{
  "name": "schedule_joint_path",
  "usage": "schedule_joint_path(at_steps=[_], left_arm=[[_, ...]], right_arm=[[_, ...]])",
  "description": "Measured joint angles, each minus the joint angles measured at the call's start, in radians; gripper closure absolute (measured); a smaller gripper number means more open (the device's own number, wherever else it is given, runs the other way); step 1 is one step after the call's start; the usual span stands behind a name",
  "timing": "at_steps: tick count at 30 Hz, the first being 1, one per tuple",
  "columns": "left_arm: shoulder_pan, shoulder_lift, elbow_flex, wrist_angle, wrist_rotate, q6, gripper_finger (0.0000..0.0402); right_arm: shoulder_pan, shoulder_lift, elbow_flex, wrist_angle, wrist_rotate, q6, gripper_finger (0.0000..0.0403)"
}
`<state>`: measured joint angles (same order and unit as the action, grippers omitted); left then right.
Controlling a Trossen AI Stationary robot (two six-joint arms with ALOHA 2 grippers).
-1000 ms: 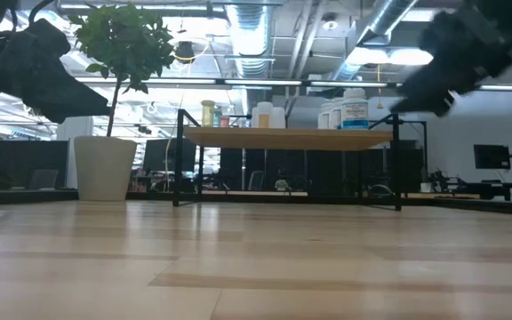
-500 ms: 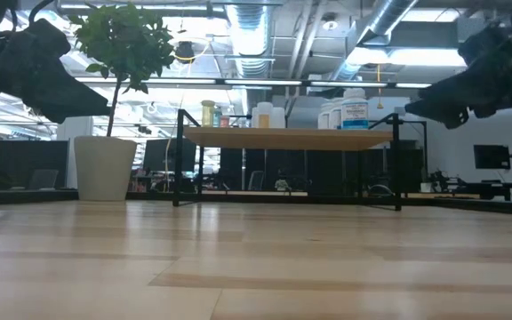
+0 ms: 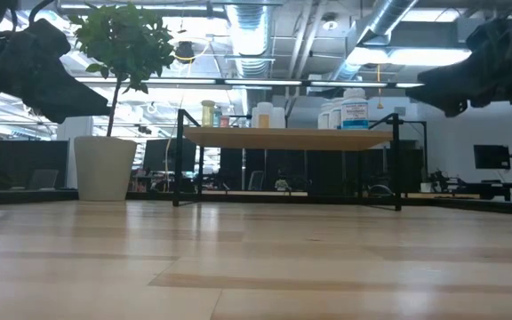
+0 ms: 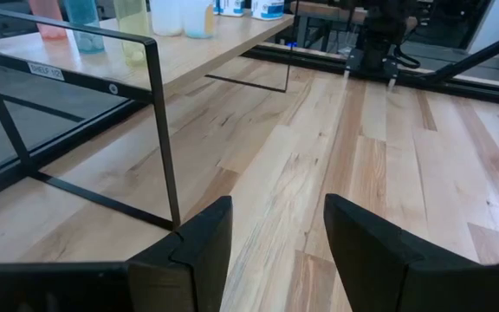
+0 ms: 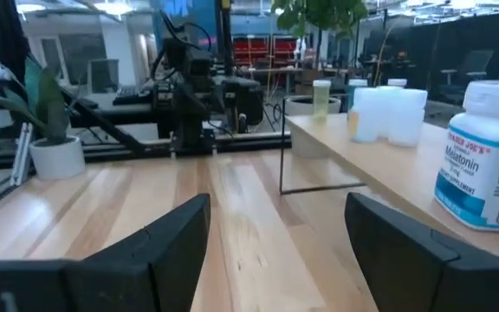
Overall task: Pick and place medicine bottles onto shelf by color
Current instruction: Return to Home Position
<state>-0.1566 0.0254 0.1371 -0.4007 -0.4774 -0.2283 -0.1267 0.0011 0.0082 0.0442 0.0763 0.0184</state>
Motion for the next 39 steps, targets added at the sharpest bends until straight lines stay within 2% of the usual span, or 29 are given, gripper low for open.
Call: schedule_joint_path(at_steps=[5,15,39], left_arm=[[0.000,0.000,0.000,0.000,0.000,0.000,0.0231],[0.000,0.000,0.000,0.000,0.000,0.000,0.0231],[0.000,0.000,0.000,0.000,0.000,0.000,0.0231]], right_arm=[[-0.019,0.021,0.000,-0.029,-0.080,0.052,0.0113],[-0.012,0.118,0.000,-0.033,-0.075,0.062,0.0113],[-0.012,0.125,-0.002,-0.034,-0.076,0.060,0.0112]])
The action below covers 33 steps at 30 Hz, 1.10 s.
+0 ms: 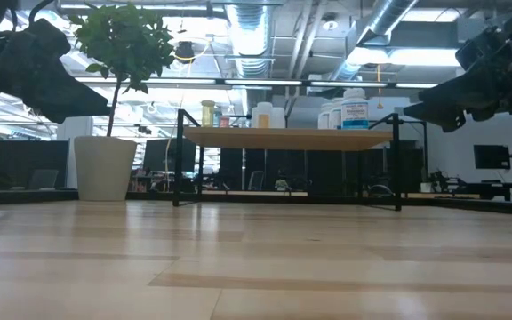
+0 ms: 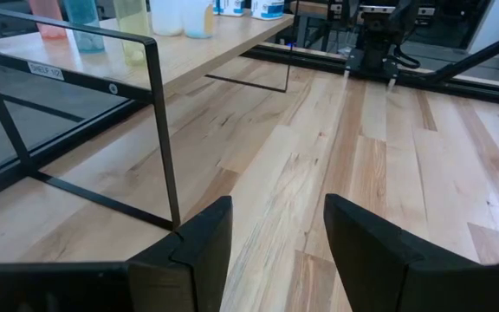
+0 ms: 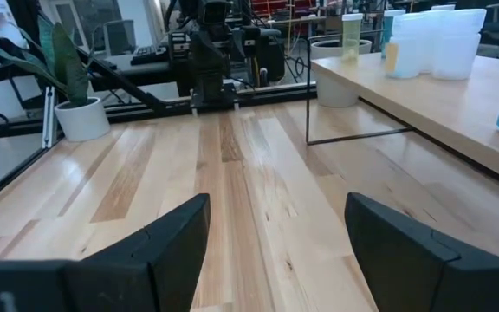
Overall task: Pick and place medicine bottles onto shelf by color
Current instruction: Return to Home Position
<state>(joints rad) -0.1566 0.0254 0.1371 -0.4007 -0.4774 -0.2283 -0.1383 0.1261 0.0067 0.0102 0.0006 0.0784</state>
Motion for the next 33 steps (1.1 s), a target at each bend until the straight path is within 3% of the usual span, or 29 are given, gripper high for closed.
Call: schedule_joint_path(at_steps=[5,15,20,33], left_arm=[[0.005,-0.001,0.000,0.000,0.001,0.000,0.0231],[0.123,-0.024,0.003,-0.011,0.003,0.000,0.0231],[0.123,-0.024,0.033,-0.153,-0.001,0.000,0.0231],[0.123,-0.012,0.034,-0.161,0.002,0.000,0.0231]], right_arm=[[0.000,0.000,0.000,0.000,0.000,0.000,0.0112],[0.000,-0.001,0.000,0.000,0.000,0.000,0.0112],[0.000,-0.001,0.000,-0.001,0.000,0.000,0.0112],[0.000,-0.001,0.000,-0.001,0.000,0.001,0.0112]])
